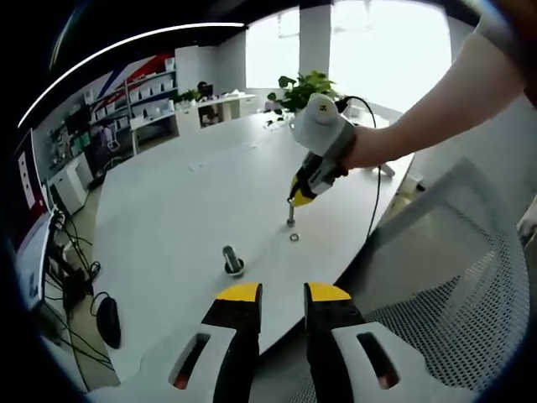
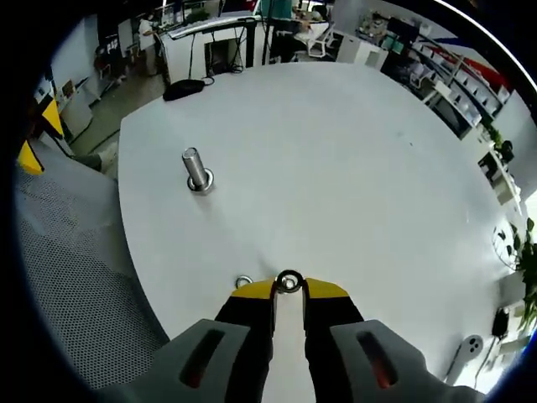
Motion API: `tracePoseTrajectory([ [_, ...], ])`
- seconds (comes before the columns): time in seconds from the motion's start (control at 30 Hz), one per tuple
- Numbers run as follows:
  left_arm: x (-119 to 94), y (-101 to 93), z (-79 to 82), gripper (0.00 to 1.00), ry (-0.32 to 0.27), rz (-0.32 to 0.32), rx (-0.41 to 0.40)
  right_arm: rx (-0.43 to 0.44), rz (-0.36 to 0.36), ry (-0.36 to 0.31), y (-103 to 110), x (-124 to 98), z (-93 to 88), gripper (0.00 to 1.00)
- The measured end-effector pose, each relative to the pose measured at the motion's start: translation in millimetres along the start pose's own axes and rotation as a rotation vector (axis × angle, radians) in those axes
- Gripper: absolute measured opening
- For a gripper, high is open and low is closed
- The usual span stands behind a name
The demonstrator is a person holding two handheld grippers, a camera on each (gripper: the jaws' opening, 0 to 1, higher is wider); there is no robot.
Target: Place the washer onto the threaded stud by aligning its center hole with the stud, sliding it down to the base, and recovering from edge contact or off-axis alignment until the washer reaches the visible bottom stop.
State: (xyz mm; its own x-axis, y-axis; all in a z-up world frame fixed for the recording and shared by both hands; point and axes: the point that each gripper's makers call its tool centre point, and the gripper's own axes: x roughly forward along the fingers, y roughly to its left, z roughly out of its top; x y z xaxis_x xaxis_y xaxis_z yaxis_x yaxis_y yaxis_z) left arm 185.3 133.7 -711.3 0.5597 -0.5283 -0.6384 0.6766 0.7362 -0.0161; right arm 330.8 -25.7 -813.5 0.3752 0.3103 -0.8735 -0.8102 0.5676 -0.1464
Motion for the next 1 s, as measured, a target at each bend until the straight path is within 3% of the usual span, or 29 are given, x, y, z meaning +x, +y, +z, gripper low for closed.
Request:
tracePoseTrajectory([
  [1.0, -1, 6.1, -1.8, 0.18, 0.004, 0.03, -0.015, -0.016, 0.047, 0.083, 5, 32, -18.7, 0.14],
])
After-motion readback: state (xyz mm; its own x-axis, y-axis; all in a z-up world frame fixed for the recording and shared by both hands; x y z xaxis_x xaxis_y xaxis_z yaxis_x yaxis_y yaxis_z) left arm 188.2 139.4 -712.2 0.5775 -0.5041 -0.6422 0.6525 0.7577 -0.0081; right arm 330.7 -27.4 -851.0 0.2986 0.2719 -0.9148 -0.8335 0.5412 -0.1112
